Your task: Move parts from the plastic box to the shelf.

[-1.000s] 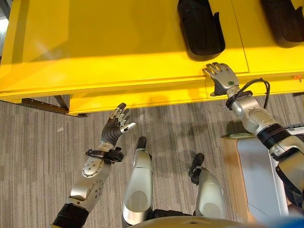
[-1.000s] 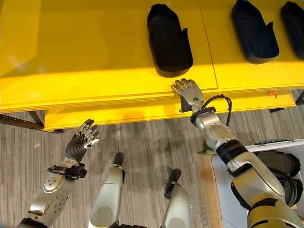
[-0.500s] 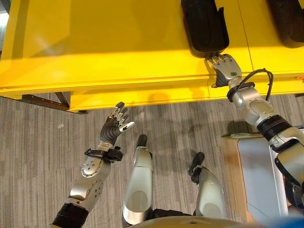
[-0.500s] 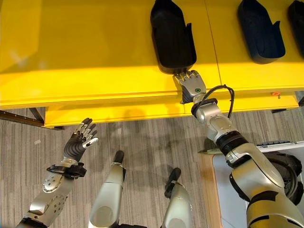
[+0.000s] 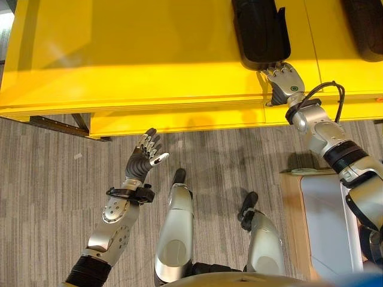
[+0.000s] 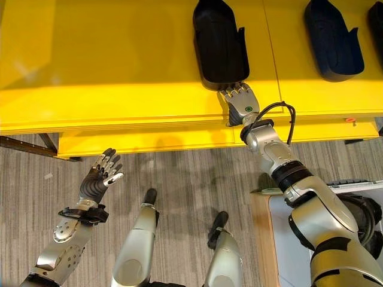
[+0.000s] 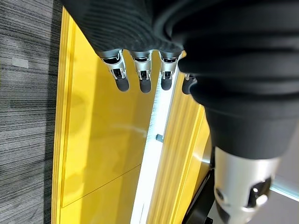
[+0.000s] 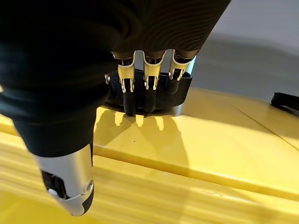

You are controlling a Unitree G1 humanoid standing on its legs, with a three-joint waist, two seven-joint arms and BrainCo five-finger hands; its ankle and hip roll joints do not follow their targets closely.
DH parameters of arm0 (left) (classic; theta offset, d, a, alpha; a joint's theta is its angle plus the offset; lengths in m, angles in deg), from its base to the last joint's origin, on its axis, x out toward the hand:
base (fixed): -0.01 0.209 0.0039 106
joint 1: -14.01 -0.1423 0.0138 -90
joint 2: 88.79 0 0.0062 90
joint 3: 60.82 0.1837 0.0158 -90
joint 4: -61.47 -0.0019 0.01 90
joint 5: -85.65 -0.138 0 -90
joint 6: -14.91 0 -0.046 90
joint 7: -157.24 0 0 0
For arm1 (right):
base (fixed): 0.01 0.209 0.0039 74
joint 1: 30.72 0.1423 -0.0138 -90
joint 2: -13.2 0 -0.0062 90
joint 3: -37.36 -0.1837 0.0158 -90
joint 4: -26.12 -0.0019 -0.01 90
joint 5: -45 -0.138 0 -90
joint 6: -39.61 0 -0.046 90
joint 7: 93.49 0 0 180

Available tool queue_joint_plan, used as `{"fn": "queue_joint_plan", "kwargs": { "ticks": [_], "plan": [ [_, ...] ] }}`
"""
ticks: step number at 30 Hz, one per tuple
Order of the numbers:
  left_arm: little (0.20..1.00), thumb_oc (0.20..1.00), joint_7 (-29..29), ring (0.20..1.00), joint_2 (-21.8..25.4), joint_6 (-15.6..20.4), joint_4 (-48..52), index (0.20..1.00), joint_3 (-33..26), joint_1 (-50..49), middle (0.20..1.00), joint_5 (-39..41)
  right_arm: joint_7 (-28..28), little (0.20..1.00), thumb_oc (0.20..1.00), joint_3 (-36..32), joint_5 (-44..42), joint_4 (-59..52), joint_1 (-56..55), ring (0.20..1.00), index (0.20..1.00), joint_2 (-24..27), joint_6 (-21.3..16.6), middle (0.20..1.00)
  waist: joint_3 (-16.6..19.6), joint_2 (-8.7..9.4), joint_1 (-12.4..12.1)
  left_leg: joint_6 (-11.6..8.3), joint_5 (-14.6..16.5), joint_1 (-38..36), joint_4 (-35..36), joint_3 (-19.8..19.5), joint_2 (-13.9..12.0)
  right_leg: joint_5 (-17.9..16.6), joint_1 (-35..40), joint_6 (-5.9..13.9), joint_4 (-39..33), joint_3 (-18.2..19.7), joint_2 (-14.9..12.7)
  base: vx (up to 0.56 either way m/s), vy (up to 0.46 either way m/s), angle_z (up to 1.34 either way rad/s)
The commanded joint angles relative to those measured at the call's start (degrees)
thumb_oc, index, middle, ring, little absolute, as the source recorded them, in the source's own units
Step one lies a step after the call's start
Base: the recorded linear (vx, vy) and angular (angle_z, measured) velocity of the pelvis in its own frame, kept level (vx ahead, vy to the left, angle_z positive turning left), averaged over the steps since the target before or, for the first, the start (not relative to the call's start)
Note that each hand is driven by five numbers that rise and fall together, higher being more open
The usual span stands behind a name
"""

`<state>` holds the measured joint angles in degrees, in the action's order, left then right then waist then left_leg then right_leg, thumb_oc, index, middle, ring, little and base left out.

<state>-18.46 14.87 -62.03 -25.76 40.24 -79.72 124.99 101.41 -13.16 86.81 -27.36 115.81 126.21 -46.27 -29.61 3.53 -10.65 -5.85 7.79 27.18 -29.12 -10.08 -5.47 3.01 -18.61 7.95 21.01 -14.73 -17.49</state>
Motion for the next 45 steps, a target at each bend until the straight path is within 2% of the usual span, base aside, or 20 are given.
{"fn": "queue_joint_plan", "kwargs": {
  "ticks": [1,45],
  "plan": [
    [1.0,1.0,0.5,1.0,1.3,3.5,6.5,1.0,-1.9,-2.3,1.0,0.4,2.1,1.0,1.0,0.8,-0.9,2.3,6.7,1.0,1.0,1.8,1.0,1.0,0.1,0.37,-0.9,3.21,-0.1,1.6,0.6,0.7,1.1,7.1,4.2,-1.17,8.1,0.2,0.2,0.0,0.0,0.0],
    [1.0,1.0,1.0,1.0,2.6,4.4,6.8,1.0,-2.5,-2.7,1.0,1.4,3.0,1.0,1.0,5.9,-3.8,9.9,17.5,1.0,1.0,2.6,1.8,1.0,-0.2,0.75,-1.9,3.56,0.3,4.1,-1.3,0.4,1.7,7.0,2.5,-1.25,8.8,0.4,0.7,0.0,0.0,0.0]
  ]
}}
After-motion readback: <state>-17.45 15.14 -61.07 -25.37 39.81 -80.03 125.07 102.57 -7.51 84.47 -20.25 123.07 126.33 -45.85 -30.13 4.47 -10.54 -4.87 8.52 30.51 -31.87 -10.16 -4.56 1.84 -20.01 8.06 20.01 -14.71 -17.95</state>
